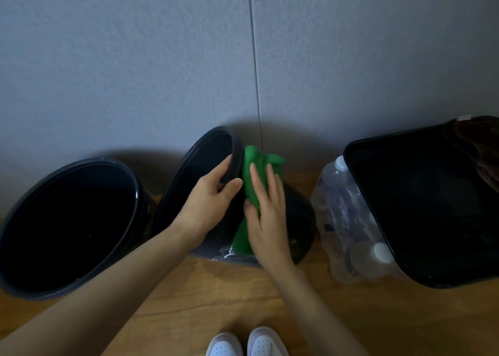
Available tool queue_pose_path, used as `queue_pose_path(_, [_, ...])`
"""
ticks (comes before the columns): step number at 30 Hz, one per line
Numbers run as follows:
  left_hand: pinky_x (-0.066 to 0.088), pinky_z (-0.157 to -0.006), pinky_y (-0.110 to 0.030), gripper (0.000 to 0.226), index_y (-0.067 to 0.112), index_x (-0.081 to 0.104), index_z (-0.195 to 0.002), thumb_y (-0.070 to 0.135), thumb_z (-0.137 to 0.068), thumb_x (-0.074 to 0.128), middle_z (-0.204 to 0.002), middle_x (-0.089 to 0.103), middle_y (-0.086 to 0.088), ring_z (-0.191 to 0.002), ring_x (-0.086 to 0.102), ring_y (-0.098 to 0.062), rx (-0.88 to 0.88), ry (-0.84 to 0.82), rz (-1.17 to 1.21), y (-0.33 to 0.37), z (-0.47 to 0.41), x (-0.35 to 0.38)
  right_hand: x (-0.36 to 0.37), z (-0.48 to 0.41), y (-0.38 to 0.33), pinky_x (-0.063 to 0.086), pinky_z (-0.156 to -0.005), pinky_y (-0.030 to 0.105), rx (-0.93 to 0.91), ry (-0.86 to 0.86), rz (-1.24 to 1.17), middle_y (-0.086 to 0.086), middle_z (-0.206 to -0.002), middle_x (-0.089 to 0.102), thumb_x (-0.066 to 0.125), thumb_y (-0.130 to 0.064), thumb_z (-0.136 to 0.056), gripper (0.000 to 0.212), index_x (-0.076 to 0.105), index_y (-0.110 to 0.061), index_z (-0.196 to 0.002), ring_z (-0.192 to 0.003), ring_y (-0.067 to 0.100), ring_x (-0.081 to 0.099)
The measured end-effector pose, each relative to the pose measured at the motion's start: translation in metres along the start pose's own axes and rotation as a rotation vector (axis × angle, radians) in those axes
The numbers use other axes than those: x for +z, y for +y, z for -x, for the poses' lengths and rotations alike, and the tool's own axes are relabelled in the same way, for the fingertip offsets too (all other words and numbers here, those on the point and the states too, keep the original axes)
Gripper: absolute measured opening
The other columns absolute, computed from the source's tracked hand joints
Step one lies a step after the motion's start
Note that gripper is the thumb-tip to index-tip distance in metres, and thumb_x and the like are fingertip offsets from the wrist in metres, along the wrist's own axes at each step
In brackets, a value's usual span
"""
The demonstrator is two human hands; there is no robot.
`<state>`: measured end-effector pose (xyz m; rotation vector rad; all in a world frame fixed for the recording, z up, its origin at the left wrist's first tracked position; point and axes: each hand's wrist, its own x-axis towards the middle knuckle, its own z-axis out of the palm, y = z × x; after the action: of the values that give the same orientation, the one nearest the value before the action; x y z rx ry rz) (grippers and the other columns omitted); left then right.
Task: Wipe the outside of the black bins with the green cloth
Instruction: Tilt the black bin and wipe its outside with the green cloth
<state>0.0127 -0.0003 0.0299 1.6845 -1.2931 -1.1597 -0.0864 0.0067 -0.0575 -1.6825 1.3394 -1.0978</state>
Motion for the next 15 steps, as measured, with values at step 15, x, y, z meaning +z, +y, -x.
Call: queue_pose_path(15, [0.053, -0.089, -0.042, 0.037, 0.016, 0.044, -0.119, -0.002, -0.087, 0.051, -0.110, 0.062, -0.013, -0.098, 0.063, -0.027, -0.182, -0.100, -0.029, 0.011, -0.004, -0.020, -0.041, 0.027, 0.113, 0.039, -0.104, 0.047, 0.654, 0.114, -0.040, 0.018, -0.133, 0.051, 0.036, -0.008, -0.095, 0.053, 0.030, -0.025, -0.145, -0.121, 0.030, 0.049])
